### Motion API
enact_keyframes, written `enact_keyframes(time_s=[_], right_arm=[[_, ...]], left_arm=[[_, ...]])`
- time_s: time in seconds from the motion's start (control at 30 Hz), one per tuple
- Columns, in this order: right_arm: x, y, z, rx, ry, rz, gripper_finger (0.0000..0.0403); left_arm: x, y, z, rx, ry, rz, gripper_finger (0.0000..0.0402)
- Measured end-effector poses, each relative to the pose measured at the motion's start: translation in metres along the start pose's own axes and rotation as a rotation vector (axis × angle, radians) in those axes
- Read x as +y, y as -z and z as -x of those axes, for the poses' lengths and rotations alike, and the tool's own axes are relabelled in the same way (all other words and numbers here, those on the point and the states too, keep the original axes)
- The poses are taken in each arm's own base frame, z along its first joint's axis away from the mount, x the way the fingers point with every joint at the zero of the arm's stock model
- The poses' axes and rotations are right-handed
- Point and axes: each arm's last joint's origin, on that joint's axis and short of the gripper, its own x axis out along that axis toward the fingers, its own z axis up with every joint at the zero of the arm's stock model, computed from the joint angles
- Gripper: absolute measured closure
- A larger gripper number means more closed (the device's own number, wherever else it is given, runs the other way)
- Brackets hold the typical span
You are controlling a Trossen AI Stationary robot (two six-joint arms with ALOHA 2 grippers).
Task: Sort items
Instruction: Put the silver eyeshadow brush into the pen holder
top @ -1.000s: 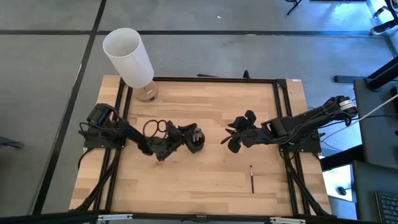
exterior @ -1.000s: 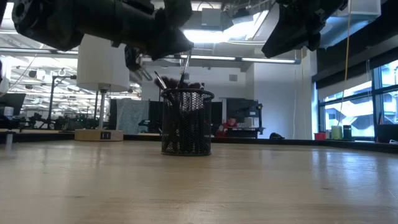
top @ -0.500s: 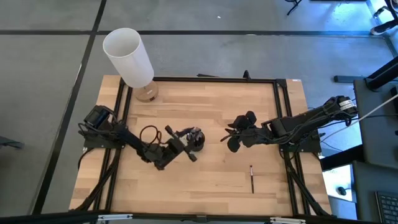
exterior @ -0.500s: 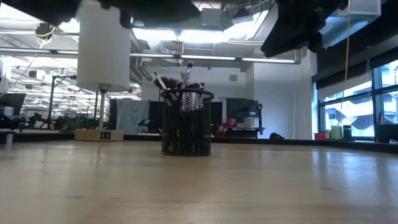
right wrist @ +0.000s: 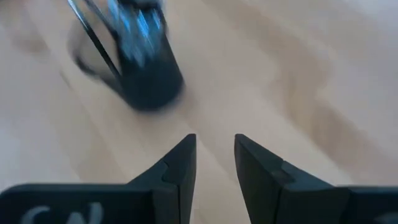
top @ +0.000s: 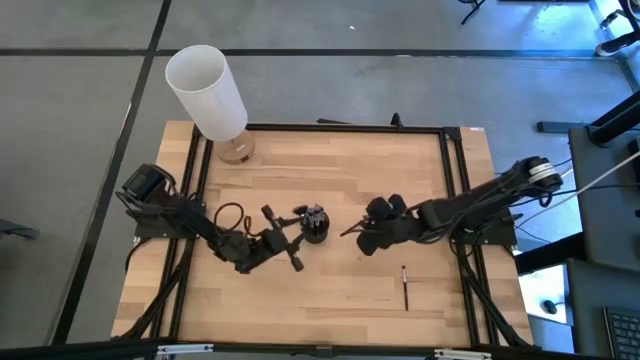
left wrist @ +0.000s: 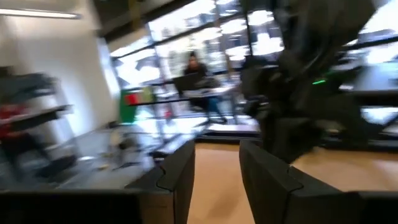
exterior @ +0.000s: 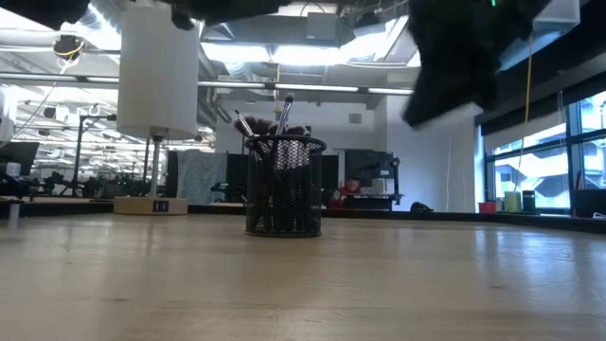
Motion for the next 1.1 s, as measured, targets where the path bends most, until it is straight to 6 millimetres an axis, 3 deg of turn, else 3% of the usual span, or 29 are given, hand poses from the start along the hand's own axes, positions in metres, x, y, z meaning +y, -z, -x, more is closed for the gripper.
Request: enact_keyframes(time_s=[0.13, 0.37, 0.63, 0.8, 1.1], right_arm=[[-0.004, 0.016, -0.009, 0.187, 0.040, -0.009, 0.0292], [-0.016, 0.023, 0.001, 0.392, 0.101, -0.043, 0.0292], [-0.020, 0.011, 0.028, 0.505, 0.230, 0.000, 0.0292], [-0.025, 0.011, 0.038, 0.616, 0.298, -0.041, 0.0292], [-0.027, 0.017, 0.037, 0.702, 0.292, -0.057, 0.0292]], left_arm=[[0.005, 0.004, 0.001, -0.020, 0.196, 0.063, 0.0286], [0.028, -0.010, -0.018, 0.058, 0.428, 0.152, 0.0293], [0.046, -0.016, -0.017, 0.364, 0.346, 0.025, 0.0293], [0.055, -0.023, -0.012, 0.362, 0.261, -0.008, 0.0291], [0.062, -0.029, 0.008, 0.423, 0.306, 0.002, 0.0306]])
